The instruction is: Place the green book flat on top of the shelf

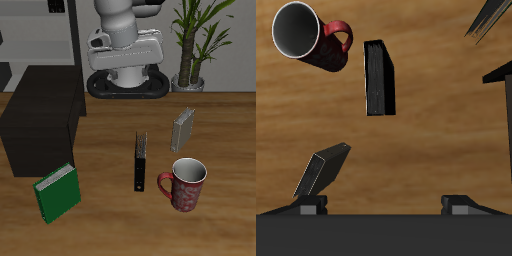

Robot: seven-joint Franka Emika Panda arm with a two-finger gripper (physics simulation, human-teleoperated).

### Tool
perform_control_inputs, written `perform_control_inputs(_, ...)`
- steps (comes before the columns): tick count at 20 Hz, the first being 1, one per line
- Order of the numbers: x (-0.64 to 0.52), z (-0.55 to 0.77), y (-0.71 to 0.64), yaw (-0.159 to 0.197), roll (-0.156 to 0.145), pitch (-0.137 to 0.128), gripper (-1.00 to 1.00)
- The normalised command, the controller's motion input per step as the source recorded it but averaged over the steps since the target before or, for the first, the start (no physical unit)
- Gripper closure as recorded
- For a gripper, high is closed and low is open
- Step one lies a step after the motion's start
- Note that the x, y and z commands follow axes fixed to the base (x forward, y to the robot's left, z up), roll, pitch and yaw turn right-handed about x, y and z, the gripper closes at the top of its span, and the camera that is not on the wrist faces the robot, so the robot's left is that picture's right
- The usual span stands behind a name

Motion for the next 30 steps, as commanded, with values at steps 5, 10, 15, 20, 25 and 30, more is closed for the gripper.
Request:
perform_control_inputs(5,0.08,0.04,-0.08,0.004,-0.034,-0.01,-1.0)
perform_control_inputs(10,0.26,0.11,-0.19,0.056,-0.063,-0.044,-1.0)
perform_control_inputs(15,0.39,0.18,-0.34,0.022,-0.066,-0.013,-1.0)
perform_control_inputs(20,0.37,0.22,-0.35,-0.009,-0.044,-0.011,-1.0)
perform_control_inputs(25,0.41,0.18,-0.44,-0.023,-0.084,0.006,-1.0)
perform_control_inputs(30,0.35,0.09,-0.38,-0.022,-0.043,0.005,-1.0)
